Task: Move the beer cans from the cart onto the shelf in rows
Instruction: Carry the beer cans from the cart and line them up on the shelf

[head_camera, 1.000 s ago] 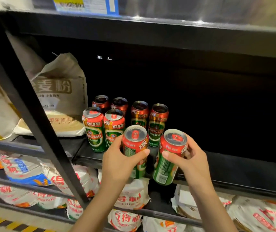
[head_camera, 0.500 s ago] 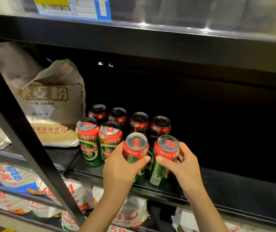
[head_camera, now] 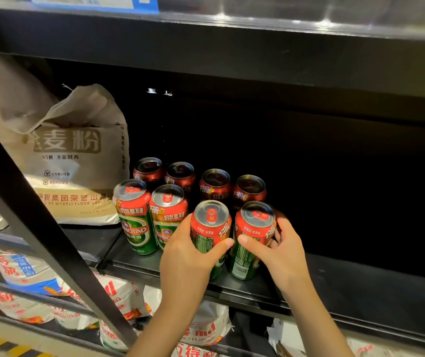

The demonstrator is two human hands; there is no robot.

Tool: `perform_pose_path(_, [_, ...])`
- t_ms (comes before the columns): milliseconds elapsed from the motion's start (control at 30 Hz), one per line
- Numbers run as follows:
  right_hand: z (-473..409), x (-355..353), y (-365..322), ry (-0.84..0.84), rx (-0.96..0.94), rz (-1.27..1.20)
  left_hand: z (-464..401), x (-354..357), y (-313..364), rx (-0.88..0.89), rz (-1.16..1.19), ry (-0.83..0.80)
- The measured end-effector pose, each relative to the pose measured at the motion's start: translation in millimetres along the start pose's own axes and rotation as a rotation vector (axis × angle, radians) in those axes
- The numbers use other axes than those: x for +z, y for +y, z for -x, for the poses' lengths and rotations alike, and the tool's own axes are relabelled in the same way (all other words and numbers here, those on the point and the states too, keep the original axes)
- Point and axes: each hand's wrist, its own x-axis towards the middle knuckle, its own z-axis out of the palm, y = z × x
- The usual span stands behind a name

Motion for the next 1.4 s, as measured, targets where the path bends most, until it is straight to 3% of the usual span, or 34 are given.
perform_pose_path(167, [6.9, 0.3, 3.2, -0.027, -0.025, -0.055, 3.5, 1.5, -8.6, 0.016, 0.044, -0.051])
perform_pose_path(400, [25.8, 2.6, 59.3, -0.011, 0.010, 0.004, 30.8, 19.3, -55.8, -0.062, -0.093, -0.045])
perform_pose_path(700, [28.3, 9.4, 77.8, 0.002, 0.043, 0.127, 33.2, 35.5, -65.8, -0.092, 0.027, 0.136])
perform_pose_path(1133, [29.2, 14.5, 75.9, 0.109, 0.069, 0.175, 35.2, 24.1, -75.0, 0.038, -0.005, 0.097])
perform_pose_path(1267, [30.1, 13.5, 77.7, 0.085, 0.079, 0.154, 37.7, 21.6, -74.4, -0.034, 0.070, 0.082])
perform_pose_path(1400, [30.4, 10.4, 78.9, 0.036, 0.072, 0.171, 39.4, 22.3, -78.0, 0.010, 0.029, 0.035])
